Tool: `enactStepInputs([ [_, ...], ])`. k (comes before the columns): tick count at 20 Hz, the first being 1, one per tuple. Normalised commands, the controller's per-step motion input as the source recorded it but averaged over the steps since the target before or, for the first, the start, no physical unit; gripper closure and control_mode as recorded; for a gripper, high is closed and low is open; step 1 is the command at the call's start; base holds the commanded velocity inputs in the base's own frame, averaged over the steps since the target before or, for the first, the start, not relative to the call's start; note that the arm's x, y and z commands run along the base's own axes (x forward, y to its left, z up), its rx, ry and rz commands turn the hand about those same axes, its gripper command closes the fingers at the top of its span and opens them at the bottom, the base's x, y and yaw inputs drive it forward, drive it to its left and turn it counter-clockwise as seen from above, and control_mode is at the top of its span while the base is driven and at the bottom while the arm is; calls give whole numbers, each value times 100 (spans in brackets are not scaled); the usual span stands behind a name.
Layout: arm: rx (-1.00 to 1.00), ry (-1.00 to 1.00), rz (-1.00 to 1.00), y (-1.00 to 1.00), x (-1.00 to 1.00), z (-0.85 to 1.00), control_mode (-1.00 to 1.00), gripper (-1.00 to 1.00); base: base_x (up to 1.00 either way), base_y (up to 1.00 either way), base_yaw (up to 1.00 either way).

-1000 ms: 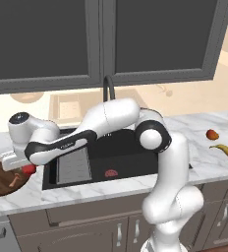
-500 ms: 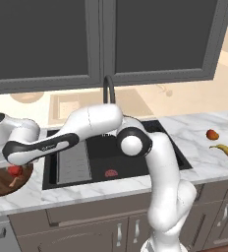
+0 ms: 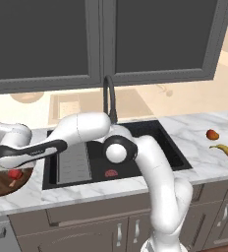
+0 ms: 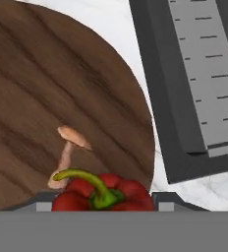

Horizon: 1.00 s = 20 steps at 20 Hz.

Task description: There is a mixed pile of frozen fruits and vegetables on the counter. Locate all the frozen vegetables and place the items in a bowl on the counter. Take all the frozen fruits and defrost them in a running sink.

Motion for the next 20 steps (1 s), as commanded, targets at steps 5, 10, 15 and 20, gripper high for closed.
enactStepInputs([
  [5,1,0,-14,-15,24,-45,-100,100,0,0,0],
  [10,0,0,-9,3,29,-1,-100,-100,0,0,0],
  [15,-1,7,-2,4,5,27,-100,-100,0,0,0],
  [20,-4,9,-3,9,0,24,-100,-100,0,0,0],
])
